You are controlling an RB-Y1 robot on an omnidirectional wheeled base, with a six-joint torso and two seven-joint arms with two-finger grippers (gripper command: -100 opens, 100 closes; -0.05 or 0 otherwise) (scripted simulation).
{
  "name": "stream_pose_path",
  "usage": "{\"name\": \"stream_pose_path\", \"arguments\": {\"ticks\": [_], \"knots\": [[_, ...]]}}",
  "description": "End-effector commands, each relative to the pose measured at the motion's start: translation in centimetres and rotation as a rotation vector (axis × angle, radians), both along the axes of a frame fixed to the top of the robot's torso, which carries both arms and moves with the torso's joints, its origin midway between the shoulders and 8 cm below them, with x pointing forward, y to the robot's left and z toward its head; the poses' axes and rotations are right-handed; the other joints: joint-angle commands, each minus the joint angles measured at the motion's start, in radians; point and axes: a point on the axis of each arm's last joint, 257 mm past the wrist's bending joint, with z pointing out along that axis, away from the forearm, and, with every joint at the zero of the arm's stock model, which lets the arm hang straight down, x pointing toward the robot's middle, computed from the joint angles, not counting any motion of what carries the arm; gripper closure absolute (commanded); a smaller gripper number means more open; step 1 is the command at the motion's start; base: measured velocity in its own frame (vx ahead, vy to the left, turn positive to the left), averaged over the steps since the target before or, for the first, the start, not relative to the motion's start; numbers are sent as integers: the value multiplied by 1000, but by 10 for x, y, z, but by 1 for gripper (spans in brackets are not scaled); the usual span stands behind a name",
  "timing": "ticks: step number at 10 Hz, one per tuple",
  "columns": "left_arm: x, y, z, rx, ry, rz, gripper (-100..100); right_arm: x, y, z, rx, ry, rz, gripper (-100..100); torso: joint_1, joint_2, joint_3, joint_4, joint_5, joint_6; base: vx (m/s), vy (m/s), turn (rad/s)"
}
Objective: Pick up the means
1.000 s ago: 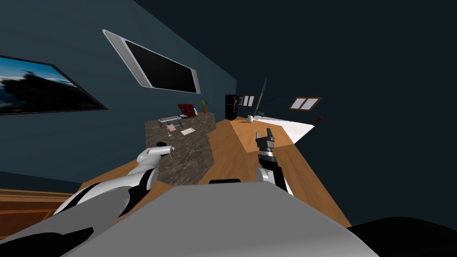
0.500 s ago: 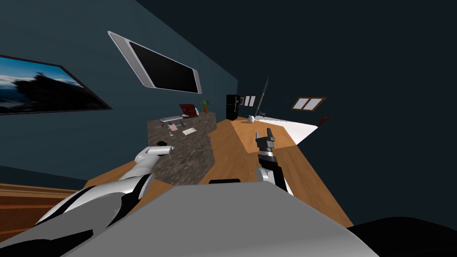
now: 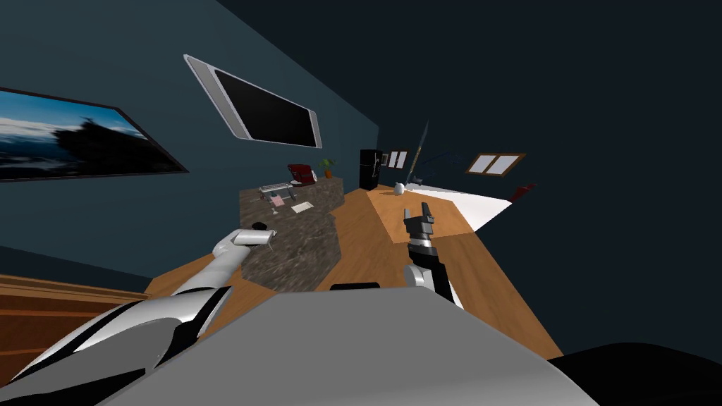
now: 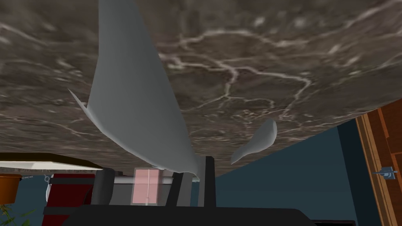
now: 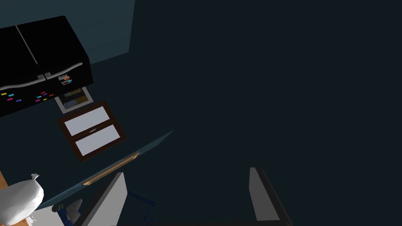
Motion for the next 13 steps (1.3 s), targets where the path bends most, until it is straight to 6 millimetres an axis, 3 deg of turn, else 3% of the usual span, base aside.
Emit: {"name": "stream_pose_path", "arguments": {"ticks": [1,2,3,4,5,6,7,8,9,11,12,13], "knots": [[-5,-6,-3,-5,12,4,100,0,0,0,0,0,0,0,0,0,0,0,0,0,24,23,45],[7,-17,5,0,-11,-21,100,0,0,0,0,0,0,0,0,0,0,0,0,0,22,18,43],[-1,-21,0,-8,4,-14,100,0,0,0,0,0,0,0,0,-1,0,0,0,1,25,23,50],[8,-32,4,-6,-11,-38,100,0,0,0,0,0,0,0,0,-1,0,0,0,0,21,18,36],[-3,-37,-3,-16,11,-29,100,0,0,0,0,0,0,0,0,-1,0,0,0,2,24,27,28],[6,-49,0,-16,-4,-53,100,0,0,0,0,0,0,0,0,0,0,0,1,1,21,21,46],[-7,-53,-10,-28,25,-44,100,0,0,0,0,0,0,0,0,-1,-1,0,1,2,29,22,54],[1,-66,-8,-31,9,-66,100,0,0,0,0,0,0,0,1,-1,-1,-1,1,1,20,16,48],[-14,-71,-19,-43,42,-56,100,0,0,0,0,0,0,0,0,-1,-1,-1,1,2,26,22,47],[-4,-87,-15,-50,22,-85,100,0,0,0,0,0,0,0,1,-1,-1,-2,1,1,12,11,19],[-8,-81,-19,-49,29,-76,100,0,0,0,0,0,0,0,0,-1,-1,-1,1,2,1,1,-13],[-7,-83,-18,-51,28,-78,0,0,0,0,0,0,0,0,-1,-1,-1,-1,0,1,0,0,0]]}}
